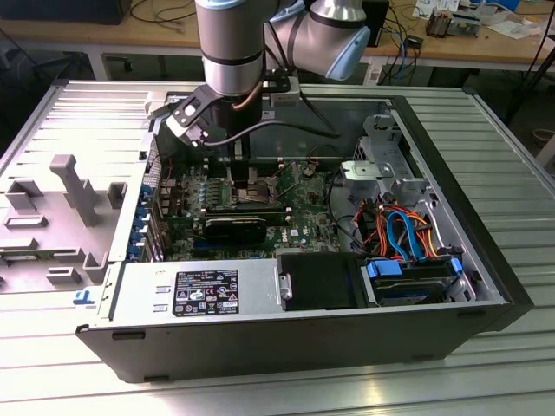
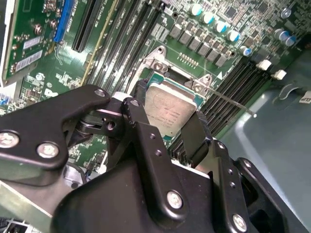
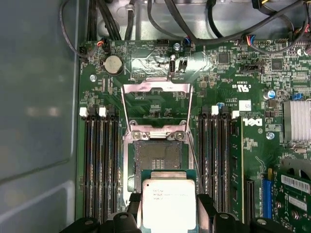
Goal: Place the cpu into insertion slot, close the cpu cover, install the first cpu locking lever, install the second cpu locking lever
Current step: 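Place the cpu into insertion slot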
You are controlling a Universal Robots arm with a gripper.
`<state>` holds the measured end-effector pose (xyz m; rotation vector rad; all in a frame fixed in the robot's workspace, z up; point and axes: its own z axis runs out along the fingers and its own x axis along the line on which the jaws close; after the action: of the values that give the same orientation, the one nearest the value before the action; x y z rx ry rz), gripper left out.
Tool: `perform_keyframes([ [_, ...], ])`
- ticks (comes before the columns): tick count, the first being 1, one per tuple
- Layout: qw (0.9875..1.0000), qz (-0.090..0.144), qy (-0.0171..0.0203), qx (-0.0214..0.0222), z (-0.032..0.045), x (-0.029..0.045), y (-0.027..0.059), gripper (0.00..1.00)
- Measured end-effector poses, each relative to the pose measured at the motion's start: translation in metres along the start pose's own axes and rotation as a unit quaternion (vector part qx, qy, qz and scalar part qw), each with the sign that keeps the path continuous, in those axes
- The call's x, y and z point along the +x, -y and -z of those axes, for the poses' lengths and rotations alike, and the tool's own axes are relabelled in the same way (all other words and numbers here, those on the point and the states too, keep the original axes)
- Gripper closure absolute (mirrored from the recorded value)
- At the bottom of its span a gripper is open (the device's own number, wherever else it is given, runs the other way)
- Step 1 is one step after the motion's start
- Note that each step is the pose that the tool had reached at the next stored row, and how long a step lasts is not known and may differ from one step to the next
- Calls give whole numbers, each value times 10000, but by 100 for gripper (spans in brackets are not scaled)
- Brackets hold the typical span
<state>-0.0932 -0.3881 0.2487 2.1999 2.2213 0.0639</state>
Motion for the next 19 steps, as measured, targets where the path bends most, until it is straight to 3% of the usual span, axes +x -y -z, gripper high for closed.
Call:
perform_keyframes([
  [5, 10000, 0, 0, 0, -12, 0, 67, 46],
  [10, 9999, 110, -3, 3, -54, 9, 62, 46],
  [15, 9999, 140, -13, 6, -74, 19, -56, 46],
  [16, 9999, 139, -41, 5, -75, 19, -63, 46],
  [19, 9996, 132, -237, 0, -77, 15, -65, 46],
])
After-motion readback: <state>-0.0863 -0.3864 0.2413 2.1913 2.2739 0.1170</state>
